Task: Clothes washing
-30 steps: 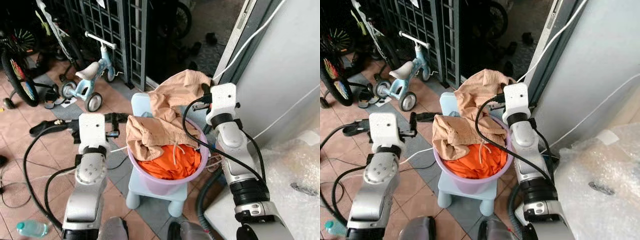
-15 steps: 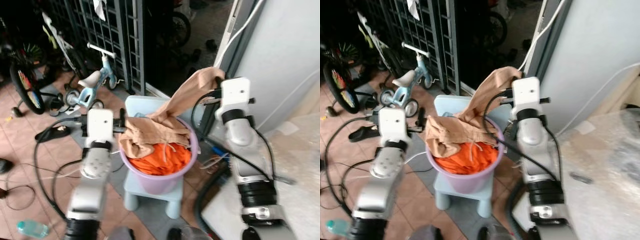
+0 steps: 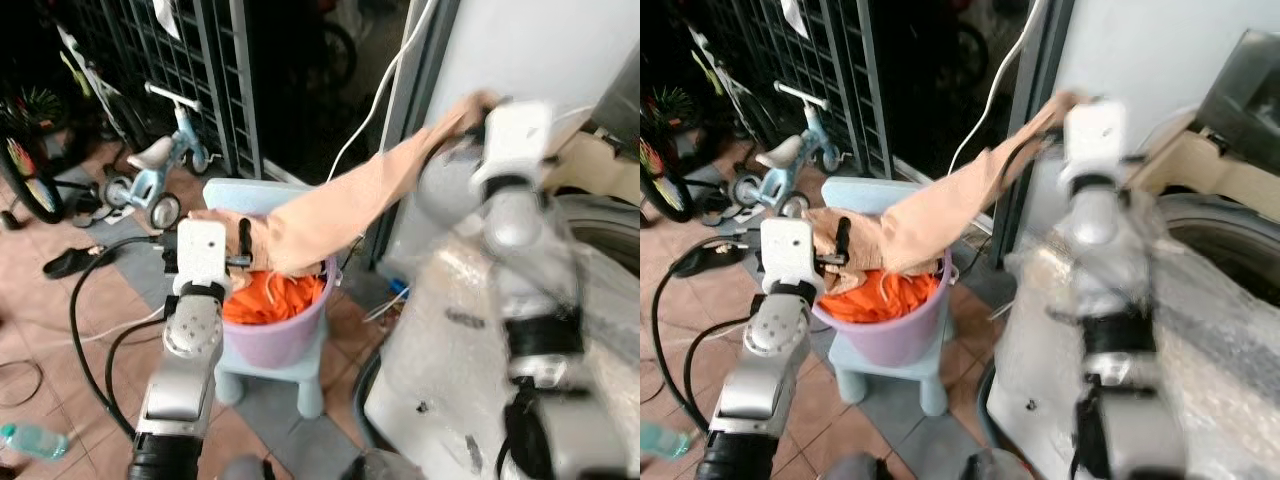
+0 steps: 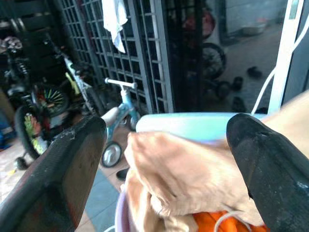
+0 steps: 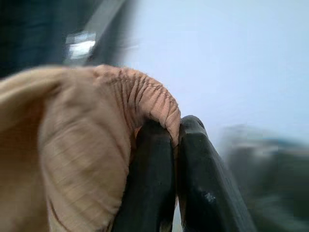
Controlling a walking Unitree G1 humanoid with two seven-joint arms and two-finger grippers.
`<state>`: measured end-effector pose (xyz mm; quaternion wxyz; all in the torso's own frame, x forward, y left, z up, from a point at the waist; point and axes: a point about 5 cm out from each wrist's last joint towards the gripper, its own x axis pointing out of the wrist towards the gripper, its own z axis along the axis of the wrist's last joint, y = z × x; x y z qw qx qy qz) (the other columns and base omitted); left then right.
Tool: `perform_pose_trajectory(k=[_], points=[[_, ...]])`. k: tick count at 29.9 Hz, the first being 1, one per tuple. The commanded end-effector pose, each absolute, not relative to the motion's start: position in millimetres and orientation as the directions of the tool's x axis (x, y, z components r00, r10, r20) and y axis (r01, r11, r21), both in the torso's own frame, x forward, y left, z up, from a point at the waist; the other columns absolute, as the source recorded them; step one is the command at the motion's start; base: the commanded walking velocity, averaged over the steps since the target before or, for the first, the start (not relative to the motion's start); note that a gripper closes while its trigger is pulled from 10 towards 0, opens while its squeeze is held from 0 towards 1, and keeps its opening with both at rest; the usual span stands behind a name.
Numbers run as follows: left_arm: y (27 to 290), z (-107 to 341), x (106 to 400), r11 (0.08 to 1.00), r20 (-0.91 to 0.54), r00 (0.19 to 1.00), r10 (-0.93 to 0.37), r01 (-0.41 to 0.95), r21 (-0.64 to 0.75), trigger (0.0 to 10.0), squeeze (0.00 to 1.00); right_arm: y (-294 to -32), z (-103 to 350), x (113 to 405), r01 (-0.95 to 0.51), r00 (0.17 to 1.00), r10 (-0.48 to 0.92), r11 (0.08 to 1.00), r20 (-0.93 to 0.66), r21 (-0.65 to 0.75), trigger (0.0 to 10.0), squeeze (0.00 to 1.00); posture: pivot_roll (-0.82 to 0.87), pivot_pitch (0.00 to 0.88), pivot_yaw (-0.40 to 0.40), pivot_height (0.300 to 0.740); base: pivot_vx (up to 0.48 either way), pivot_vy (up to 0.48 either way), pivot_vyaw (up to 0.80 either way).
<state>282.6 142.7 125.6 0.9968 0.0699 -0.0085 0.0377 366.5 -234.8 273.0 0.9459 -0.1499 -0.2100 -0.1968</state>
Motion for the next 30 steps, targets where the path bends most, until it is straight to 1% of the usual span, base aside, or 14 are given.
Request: perform_pose_trajectory(k=[1,2,3,4,5,9,12,19,23,25,26,27,28,30], points=[[135,125,283,0.99,0.02,0.999,0.048,-0.05,0.129,10.0,0.0,-268,271,364,0.56,0.786,-0.458,0.813,0.416,-0.163,0.0,0.0,-0.01,0.0,0.003,0.74,0.0,-0.266,0.0],[134,125,283,0.991,0.021,0.999,0.05,-0.052,0.12,10.0,0.0,-292,279,362,0.645,0.729,-0.558,0.753,0.398,-0.126,0.0,0.0,-0.01,0.0,-0.002,0.74,0.0,0.0,0.0],[134,125,283,0.992,0.022,0.999,0.049,-0.051,0.117,10.0,0.0,-303,282,361,0.681,0.703,-0.602,0.724,0.38,-0.113,0.0,0.0,-0.01,0.0,-0.003,0.74,0.0,0.0,0.0],[134,125,283,0.992,0.022,0.999,0.049,-0.051,0.117,10.0,0.0,-303,282,361,0.681,0.703,-0.602,0.724,0.38,-0.113,0.0,0.0,-0.01,0.0,-0.003,0.74,0.0,0.0,0.0],[133,125,283,0.993,0.024,0.998,0.05,-0.052,0.11,10.0,0.0,-315,282,360,0.706,0.682,-0.639,0.702,0.356,-0.094,0.0,0.0,-0.01,0.0,-0.008,0.74,0.0,0.0,0.0],[134,125,282,0.993,0.026,0.998,0.057,-0.059,0.102,10.0,0.0,-315,280,362,0.706,0.685,-0.634,0.7,0.358,-0.111,0.0,0.0,0.0,0.0,-0.01,0.74,0.0,0.0,0.0],[134,125,281,0.994,0.03,0.998,0.057,-0.06,0.089,10.0,0.0,-293,258,370,0.625,0.76,-0.562,0.769,0.325,-0.133,0.0,0.0,0.0,0.0,-0.007,0.74,0.0,0.0,0.0],[133,125,281,0.995,0.029,0.998,0.053,-0.055,0.078,10.0,0.0,-274,233,373,0.55,0.825,-0.505,0.821,0.254,-0.155,0.0,0.0,-0.01,0.0,-0.007,0.74,0.0,0.0,0.0],[133,126,281,0.996,0.027,0.998,0.053,-0.055,0.067,10.0,0.0,-248,228,372,0.401,0.892,-0.352,0.906,0.282,-0.136,0.0,0.0,-0.01,0.0,-0.011,0.74,0.0,0.0,0.0],[133,126,281,0.996,0.026,0.998,0.057,-0.058,0.067,10.0,0.0,-240,228,370,0.362,0.903,-0.304,0.919,0.303,-0.157,0.0,0.0,0.0,0.0,-0.012,0.74,0.0,0.0,0.0],[136,125,280,0.995,0.024,0.997,0.068,-0.07,0.072,10.0,0.0,-221,226,368,0.239,0.931,-0.18,0.958,0.316,-0.157,0.0,0.0,0.0,0.0,-0.013,0.74,0.0,0.0,0.0],[136,125,280,0.995,0.024,0.997,0.068,-0.07,0.072,10.0,0.0,-221,226,368,0.239,0.931,-0.18,0.958,0.316,-0.157,0.0,0.0,0.0,0.0,-0.013,0.74,0.0,0.0,0.0],[138,124,280,0.994,0.022,0.997,0.075,-0.076,0.073,10.0,0.0,-204,225,364,0.123,0.942,-0.066,0.98,0.329,-0.155,0.0,0.0,0.0,0.0,-0.013,0.74,0.0,0.0,0.0],[139,124,280,0.994,0.022,0.997,0.076,-0.078,0.074,10.0,0.0,-187,226,359,0.022,0.936,0.05,0.98,0.349,-0.199,0.0,0.0,0.0,0.0,-0.013,0.74,0.0,0.0,0.0]])
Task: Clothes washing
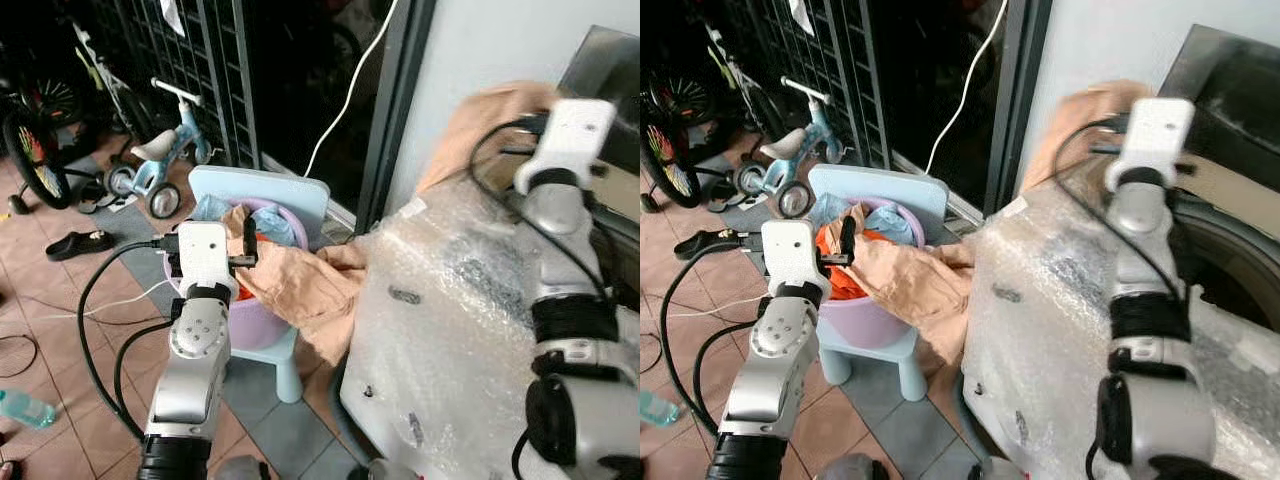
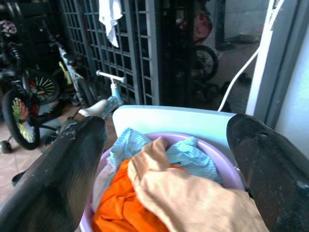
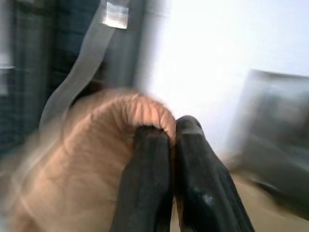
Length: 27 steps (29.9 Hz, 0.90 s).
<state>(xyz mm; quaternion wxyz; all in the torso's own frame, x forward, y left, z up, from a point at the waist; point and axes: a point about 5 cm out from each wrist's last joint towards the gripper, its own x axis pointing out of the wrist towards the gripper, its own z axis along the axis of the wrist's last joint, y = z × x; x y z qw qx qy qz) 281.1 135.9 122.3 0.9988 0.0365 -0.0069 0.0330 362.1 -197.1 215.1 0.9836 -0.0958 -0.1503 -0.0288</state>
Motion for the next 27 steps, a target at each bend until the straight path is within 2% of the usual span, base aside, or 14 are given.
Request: perform_pose_trajectory(k=[1,2,6,13,16,17,18,20,23,25,27], points=[[139,124,280,0.994,0.023,0.997,0.075,-0.077,0.074,10.0,0.0,-181,226,358,0.002,0.931,0.085,0.972,0.355,-0.237,0.0,0.0,-0.01,0.0,-0.012,0.74,0.0,0.0,0.0],[138,125,281,0.995,0.027,0.997,0.07,-0.072,0.071,10.0,0.0,-176,224,356,-0.007,0.931,0.11,0.958,0.347,-0.286,0.0,0.0,-0.01,0.0,-0.012,0.74,0.0,0.0,0.0],[133,127,283,0.996,0.037,0.998,0.056,-0.059,0.07,10.0,0.0,-176,216,357,-0.011,0.947,0.086,0.972,0.31,-0.236,0.0,0.0,0.0,0.0,-0.012,0.74,0.0,0.0,0.0],[137,128,283,0.996,0.04,0.997,0.062,-0.065,0.066,10.0,0.0,-187,221,358,0.032,0.95,0.027,0.983,0.311,-0.183,0.0,0.0,0.0,0.0,-0.005,0.74,0.0,0.0,0.0],[136,129,283,0.996,0.046,0.998,0.047,-0.051,0.079,10.0,0.0,-201,225,361,0.105,0.952,-0.046,0.978,0.304,-0.179,0.0,0.0,0.0,0.0,-0.001,0.74,0.0,0.0,0.0],[135,129,284,0.996,0.047,0.998,0.042,-0.046,0.078,10.0,0.0,-212,226,363,0.163,0.951,-0.112,0.973,0.288,-0.16,0.0,0.0,0.0,0.0,-0.001,0.74,0.0,0.0,0.0],[134,130,284,0.997,0.049,0.998,0.028,-0.031,0.065,10.0,0.0,-242,230,366,0.301,0.929,-0.265,0.947,0.259,-0.112,0.0,0.0,-0.01,0.0,0.003,0.74,0.0,0.0,0.0],[133,130,284,0.998,0.05,0.999,0.016,-0.018,0.056,10.0,0.0,-269,236,365,0.42,0.887,-0.392,0.905,0.245,-0.074,0.0,0.0,-0.01,0.0,0.004,0.74,0.0,0.0,0.0],[133,130,283,0.998,0.047,0.999,0.012,-0.015,0.061,10.0,0.0,-332,251,351,0.648,0.746,-0.63,0.762,0.217,-0.015,0.0,0.0,-0.01,0.0,0.008,0.74,0.162,0.0,0.0],[134,130,283,0.998,0.047,0.999,0.007,-0.01,0.064,10.0,0.0,-364,259,339,0.738,0.659,-0.724,0.675,0.203,0.008,0.0,0.0,-0.01,0.0,0.01,0.74,0.251,-0.304,0.0],[134,129,283,0.998,0.045,0.999,0.006,-0.009,0.064,10.0,0.0,-382,267,329,0.783,0.608,-0.764,0.622,0.215,-0.002,0.0,0.0,-0.01,0.0,0.011,0.74,0.249,-0.354,0.0]])
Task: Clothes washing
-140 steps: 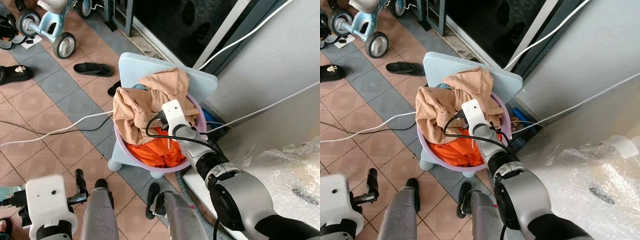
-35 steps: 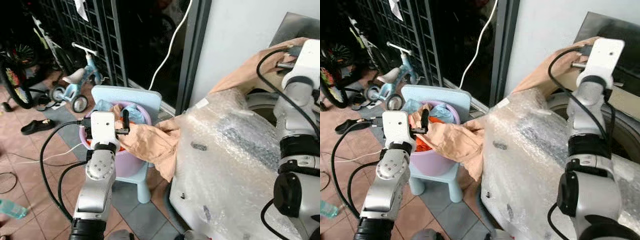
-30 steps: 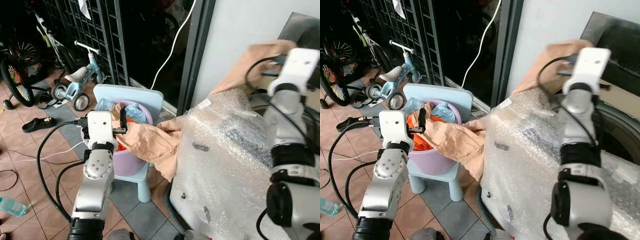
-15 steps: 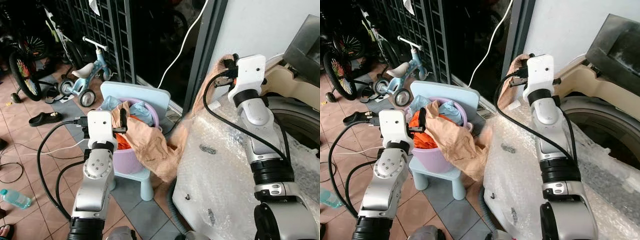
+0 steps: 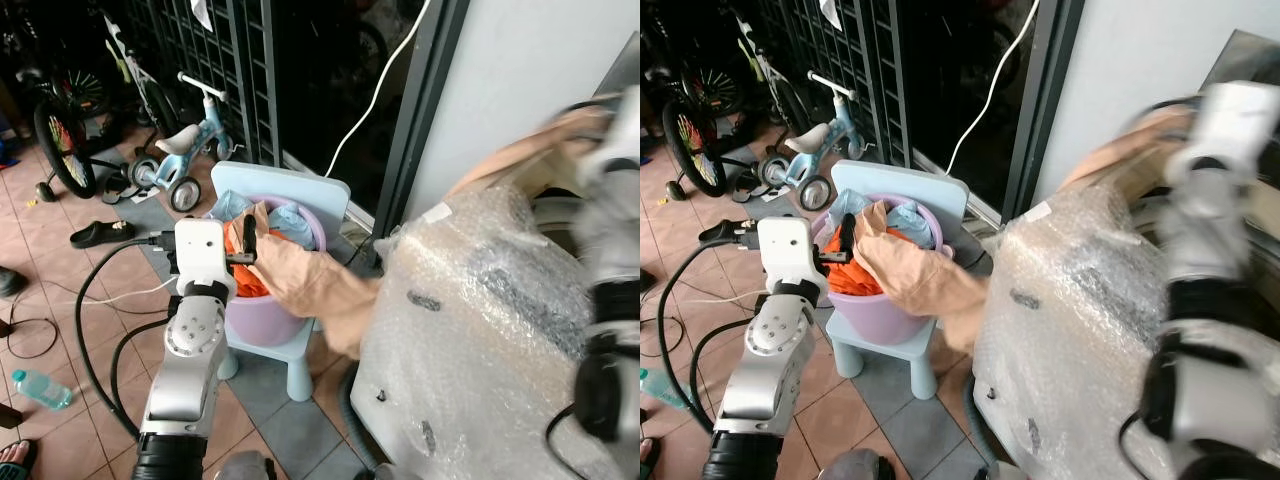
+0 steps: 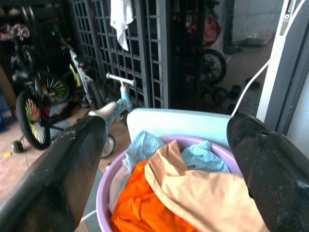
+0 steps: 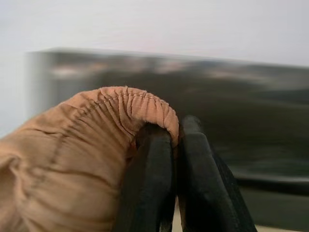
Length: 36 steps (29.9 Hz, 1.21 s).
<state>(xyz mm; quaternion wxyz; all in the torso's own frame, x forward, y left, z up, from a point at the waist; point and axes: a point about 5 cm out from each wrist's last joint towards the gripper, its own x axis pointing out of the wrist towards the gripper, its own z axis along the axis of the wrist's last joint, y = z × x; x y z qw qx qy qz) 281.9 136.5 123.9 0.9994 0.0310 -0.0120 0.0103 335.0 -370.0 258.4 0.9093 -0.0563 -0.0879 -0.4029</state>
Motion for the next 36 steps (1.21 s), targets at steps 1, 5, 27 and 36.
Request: perform_pose_trajectory(k=[1,5,27,36], points=[[134,129,283,0.998,0.045,0.999,0.006,-0.009,0.065,10.0,0.0,-387,271,326,0.796,0.592,-0.774,0.606,0.225,-0.011,0.0,0.0,-0.01,0.0,0.011,0.74,0.24,-0.356,0.0],[133,128,283,0.998,0.042,0.999,0.002,-0.005,0.062,10.0,0.0,-401,278,317,0.837,0.538,-0.805,0.546,0.252,-0.042,0.0,0.0,-0.02,0.0,0.016,0.74,0.0,-0.363,0.0],[136,126,279,0.999,0.033,0.999,0.036,-0.038,0.036,10.0,0.0,-351,139,277,0.662,0.695,-0.719,0.649,-0.015,-0.375,0.0,0.0,-0.02,0.0,-0.007,0.74,0.0,-0.084,0.0],[129,125,281,1.0,0.017,1.0,0.02,-0.021,0.014,10.0,0.0,-300,110,274,0.549,0.776,-0.621,0.752,-0.112,-0.365,0.0,0.0,-0.03,0.0,-0.006,0.74,0.0,0.0,0.0]])
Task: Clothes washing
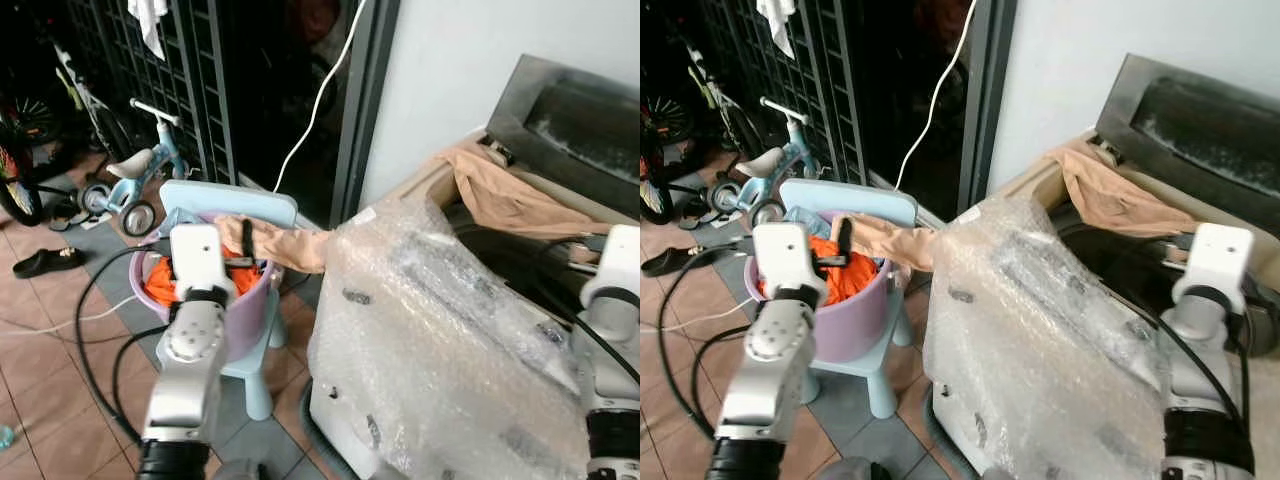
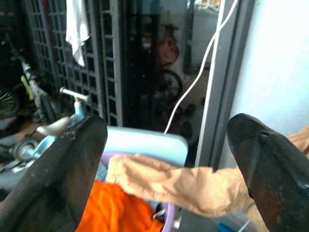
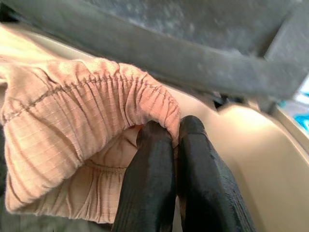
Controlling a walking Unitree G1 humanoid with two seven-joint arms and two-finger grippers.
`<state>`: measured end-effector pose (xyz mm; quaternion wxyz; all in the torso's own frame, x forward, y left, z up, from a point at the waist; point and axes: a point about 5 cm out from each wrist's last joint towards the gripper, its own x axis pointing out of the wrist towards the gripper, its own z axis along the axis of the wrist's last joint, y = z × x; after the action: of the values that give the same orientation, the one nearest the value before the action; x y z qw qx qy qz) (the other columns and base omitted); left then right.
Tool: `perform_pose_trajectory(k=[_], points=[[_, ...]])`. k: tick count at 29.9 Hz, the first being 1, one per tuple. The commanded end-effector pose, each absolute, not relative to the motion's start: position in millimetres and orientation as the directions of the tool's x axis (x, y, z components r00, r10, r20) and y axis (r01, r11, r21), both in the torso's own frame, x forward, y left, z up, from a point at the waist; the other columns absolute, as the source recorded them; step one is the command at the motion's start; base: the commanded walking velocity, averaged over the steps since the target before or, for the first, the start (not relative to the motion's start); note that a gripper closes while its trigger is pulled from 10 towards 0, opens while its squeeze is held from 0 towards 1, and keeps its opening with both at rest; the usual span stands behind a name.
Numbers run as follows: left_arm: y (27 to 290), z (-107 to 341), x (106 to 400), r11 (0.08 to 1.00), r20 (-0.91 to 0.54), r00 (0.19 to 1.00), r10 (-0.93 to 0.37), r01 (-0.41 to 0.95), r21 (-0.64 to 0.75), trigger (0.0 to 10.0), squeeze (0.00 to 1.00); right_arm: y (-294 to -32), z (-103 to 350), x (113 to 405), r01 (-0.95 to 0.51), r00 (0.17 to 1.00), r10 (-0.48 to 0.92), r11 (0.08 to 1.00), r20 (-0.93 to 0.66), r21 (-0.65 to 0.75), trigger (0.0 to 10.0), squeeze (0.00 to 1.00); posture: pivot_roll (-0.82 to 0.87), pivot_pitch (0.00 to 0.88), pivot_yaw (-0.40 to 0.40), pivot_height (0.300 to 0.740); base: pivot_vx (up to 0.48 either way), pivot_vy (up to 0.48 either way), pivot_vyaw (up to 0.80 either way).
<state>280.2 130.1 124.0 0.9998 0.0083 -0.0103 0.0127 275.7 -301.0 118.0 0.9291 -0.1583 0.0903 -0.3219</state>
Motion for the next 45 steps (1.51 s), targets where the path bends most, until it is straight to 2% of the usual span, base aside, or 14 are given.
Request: perform_pose_trajectory(k=[1,2,3,4,5,10,15,19,21,28,31,34,41,45], points=[[130,125,282,1.0,0.016,1.0,0.023,-0.023,0.017,10.0,0.0,-297,111,275,0.537,0.783,-0.61,0.763,-0.124,-0.36,1.2,0.0,-0.03,0.0,-0.009,0.74,0.0,0.0,0.0],[130,125,282,1.0,0.016,1.0,0.023,-0.024,0.016,10.0,0.0,-296,112,274,0.533,0.785,-0.605,0.768,-0.131,-0.356,1.2,0.0,-0.03,0.0,-0.009,0.74,0.0,0.0,0.0],[130,125,282,1.0,0.015,1.0,0.024,-0.025,0.015,10.0,0.0,-295,115,275,0.524,0.793,-0.595,0.775,-0.13,-0.354,7.3,0.0,-0.03,0.0,-0.013,0.74,0.0,0.0,0.0],[129,124,281,1.0,0.013,1.0,0.027,-0.027,0.015,10.0,0.0,-293,119,276,0.505,0.808,-0.573,0.793,-0.136,-0.341,10.0,0.52,-0.03,0.0,-0.013,0.74,0.0,0.0,0.0],[129,124,281,1.0,0.01,1.0,0.027,-0.027,0.015,10.0,0.0,-288,119,280,0.453,0.835,-0.527,0.822,-0.159,-0.345,10.0,1.0,-0.03,0.0,-0.014,0.74,0.0,0.0,0.0],[127,123,280,1.0,0.007,1.0,0.023,-0.024,0.017,10.0,0.0,-281,121,288,0.4,0.866,-0.476,0.843,-0.154,-0.36,10.0,1.0,-0.03,0.0,-0.015,0.74,0.0,0.0,0.0],[128,123,281,1.0,0.005,1.0,0.026,-0.027,0.013,10.0,0.0,-272,143,299,0.383,0.902,-0.429,0.843,-0.043,-0.377,10.0,1.0,-0.03,0.0,-0.013,0.74,0.0,0.0,0.0],[128,123,280,1.0,0.005,1.0,0.024,-0.025,0.013,10.0,0.0,-268,164,305,0.39,0.918,-0.388,0.836,0.087,-0.386,10.0,1.0,-0.03,0.0,-0.011,0.74,0.0,0.0,0.0],[128,123,280,1.0,-0.001,1.0,0.021,-0.021,0.006,10.0,0.0,-263,190,309,0.395,0.918,-0.329,0.798,0.221,-0.455,10.0,1.0,-0.03,0.0,-0.011,0.74,0.0,0.0,0.0],[128,124,281,1.0,0.004,1.0,0.012,-0.012,0.019,10.0,0.0,-259,203,316,0.354,0.93,-0.249,0.804,0.271,-0.477,10.0,1.0,-0.03,0.0,-0.008,0.74,0.0,0.0,0.0],[128,124,283,1.0,0.005,1.0,0.014,-0.014,0.02,10.0,0.0,-241,220,327,0.247,0.942,-0.095,0.845,0.322,-0.473,10.0,1.0,-0.03,0.0,-0.003,0.74,0.0,0.0,0.0],[130,125,284,1.0,0.008,1.0,0.029,-0.029,0.013,10.0,0.0,-232,229,333,0.213,0.932,-0.005,0.815,0.361,-0.539,10.0,1.0,-0.02,0.0,-0.006,0.74,0.0,0.0,0.0],[135,127,284,0.999,0.006,0.999,0.043,-0.043,-0.003,10.0,0.0,-222,244,338,0.216,0.904,-0.011,0.875,0.428,-0.433,10.0,1.0,-0.01,0.0,-0.007,0.74,0.0,0.0,0.0],[133,127,283,1.0,0.004,1.0,0.021,-0.021,-0.01,10.0,0.0,-209,236,335,0.184,0.909,0.019,0.879,0.417,-0.44,10.0,1.0,-0.01,0.0,-0.001,0.74,0.0,0.48,-0.13]])
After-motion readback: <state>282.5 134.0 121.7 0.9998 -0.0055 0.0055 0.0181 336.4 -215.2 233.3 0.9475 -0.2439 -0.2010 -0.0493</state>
